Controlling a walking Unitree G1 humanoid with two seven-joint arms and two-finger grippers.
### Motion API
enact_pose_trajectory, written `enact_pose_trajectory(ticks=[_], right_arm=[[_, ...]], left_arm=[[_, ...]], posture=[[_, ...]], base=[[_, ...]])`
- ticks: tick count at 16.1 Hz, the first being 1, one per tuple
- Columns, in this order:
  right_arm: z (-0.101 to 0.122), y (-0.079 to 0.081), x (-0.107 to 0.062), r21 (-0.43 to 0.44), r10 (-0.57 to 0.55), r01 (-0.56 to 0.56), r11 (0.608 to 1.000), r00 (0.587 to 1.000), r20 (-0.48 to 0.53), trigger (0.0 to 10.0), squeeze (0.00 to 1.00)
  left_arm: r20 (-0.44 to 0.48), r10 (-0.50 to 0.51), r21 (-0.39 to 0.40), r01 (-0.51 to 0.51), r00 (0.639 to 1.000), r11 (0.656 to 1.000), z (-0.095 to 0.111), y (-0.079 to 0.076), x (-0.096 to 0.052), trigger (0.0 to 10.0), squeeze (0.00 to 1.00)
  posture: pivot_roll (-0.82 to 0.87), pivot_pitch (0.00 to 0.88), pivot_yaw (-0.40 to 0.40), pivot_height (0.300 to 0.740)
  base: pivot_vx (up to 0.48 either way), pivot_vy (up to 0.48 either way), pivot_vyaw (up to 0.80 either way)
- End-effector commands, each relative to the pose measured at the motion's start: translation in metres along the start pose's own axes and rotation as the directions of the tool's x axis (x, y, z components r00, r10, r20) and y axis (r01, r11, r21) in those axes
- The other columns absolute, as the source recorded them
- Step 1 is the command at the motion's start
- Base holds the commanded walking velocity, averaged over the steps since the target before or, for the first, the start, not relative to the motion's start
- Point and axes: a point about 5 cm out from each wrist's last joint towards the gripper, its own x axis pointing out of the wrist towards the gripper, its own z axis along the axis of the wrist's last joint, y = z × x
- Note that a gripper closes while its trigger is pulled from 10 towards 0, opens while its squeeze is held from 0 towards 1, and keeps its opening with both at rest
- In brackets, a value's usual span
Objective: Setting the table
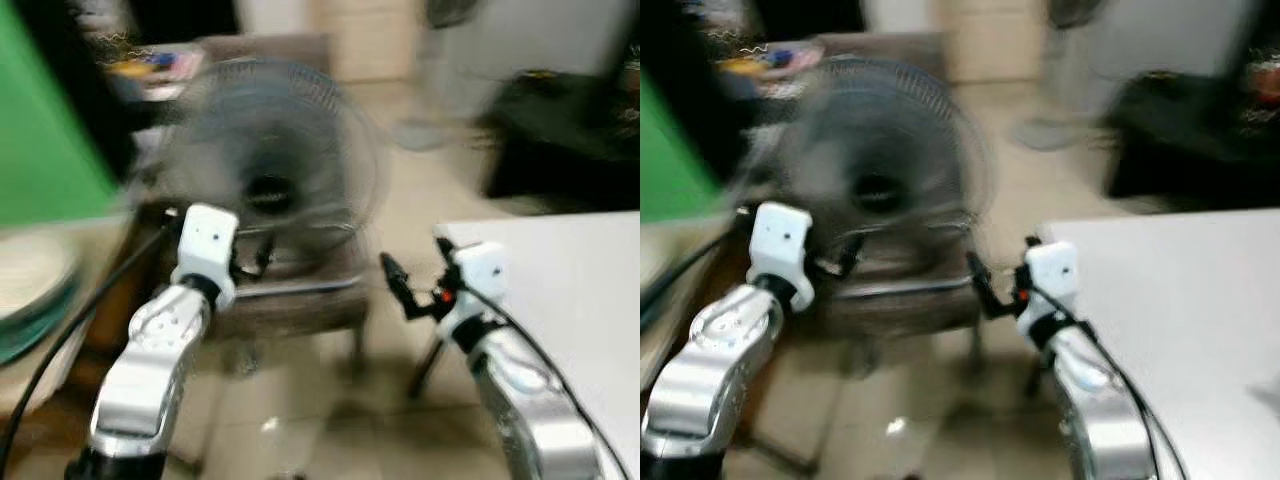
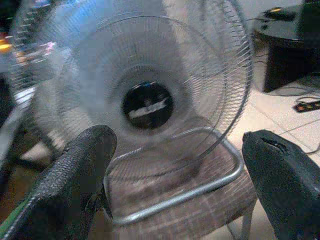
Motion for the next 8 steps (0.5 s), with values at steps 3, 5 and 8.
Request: enact_pose_trajectory(ticks=[3,5,8], right_arm=[[0.0023,0.005,0.0062,0.008,0.025,-0.025,1.0,1.0,0.004,10.0,1.0],[0.0009,0.0054,0.0053,0.019,0.038,-0.038,0.999,0.999,0.001,10.0,1.0],[-0.0002,0.0051,0.0032,0.032,0.04,-0.04,0.999,0.999,0.0,10.0,1.0]], left_arm=[[-0.007,0.012,0.003,-0.012,1.0,1.0,0.0001,0.0028,-0.0035,10.0,0.0],[-0.014,-0.004,-0.008,0.003,1.0,1.0,-0.0005,-0.0003,-0.0034,10.0,0.0],[-0.02,-0.041,0.019,0.042,0.999,0.999,0.0014,-0.0038,-0.0035,10.0,0.0]], posture=[[0.09,0.0,0.039,0.74],[0.09,0.0,0.045,0.74],[0.1,0.0,0.042,0.74]], base=[[0.0,0.0,0.8],[0.0,0.0,0.8],[0.0,0.0,0.8]])
